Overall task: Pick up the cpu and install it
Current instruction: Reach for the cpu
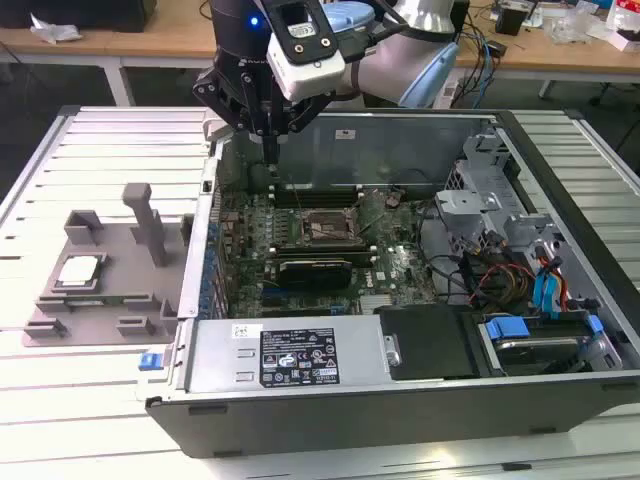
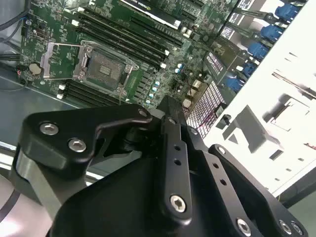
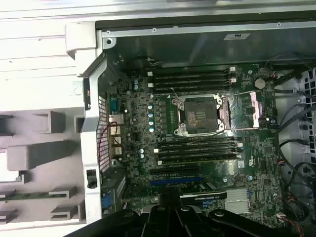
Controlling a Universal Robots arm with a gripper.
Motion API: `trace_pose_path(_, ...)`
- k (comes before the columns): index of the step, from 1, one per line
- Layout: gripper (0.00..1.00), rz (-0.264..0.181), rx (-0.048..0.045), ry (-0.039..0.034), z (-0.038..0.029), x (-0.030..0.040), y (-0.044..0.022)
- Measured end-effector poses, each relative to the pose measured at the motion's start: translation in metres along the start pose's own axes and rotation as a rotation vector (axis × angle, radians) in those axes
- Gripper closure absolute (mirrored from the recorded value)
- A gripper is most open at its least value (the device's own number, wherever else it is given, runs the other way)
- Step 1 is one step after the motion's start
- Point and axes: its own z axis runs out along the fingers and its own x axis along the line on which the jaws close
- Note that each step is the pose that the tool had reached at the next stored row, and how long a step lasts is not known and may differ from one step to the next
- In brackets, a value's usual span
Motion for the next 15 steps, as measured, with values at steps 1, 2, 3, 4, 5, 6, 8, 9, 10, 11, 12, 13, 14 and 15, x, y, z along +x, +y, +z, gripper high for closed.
trace_pose_path(1,0.89,0.0,0.0,0.0,0.0,0.0,0.0)
trace_pose_path(2,0.89,0.0,0.0,0.0,0.0,0.0,0.0)
trace_pose_path(3,0.89,0.0,0.0,0.0,0.0,0.0,0.0)
trace_pose_path(4,0.89,0.0,0.0,0.0,0.0,0.0,0.0)
trace_pose_path(5,0.89,0.0,0.0,0.0,0.0,0.0001,0.0)
trace_pose_path(6,0.89,0.0,0.0,-0.0001,0.0,0.0004,0.0)
trace_pose_path(8,0.89,0.0,0.0,0.0,0.0,0.0011,-0.0001)
trace_pose_path(9,0.89,0.0,0.0,0.0,0.0,0.0013,-0.0001)
trace_pose_path(10,0.89,0.0,0.0,0.0,-0.0001,0.0016,-0.0001)
trace_pose_path(11,0.89,0.0,0.0,0.0,-0.0001,0.0019,-0.0001)
trace_pose_path(12,0.89,0.0,0.0001,0.0,-0.0001,0.0023,-0.0002)
trace_pose_path(13,0.89,0.0,0.0001,0.0,-0.0001,0.0027,-0.0002)
trace_pose_path(14,0.89,0.0,0.0,0.0,-0.0001,0.0033,-0.0002)
trace_pose_path(15,0.89,0.0,0.0001,0.0001,-0.0001,0.0036,-0.0002)
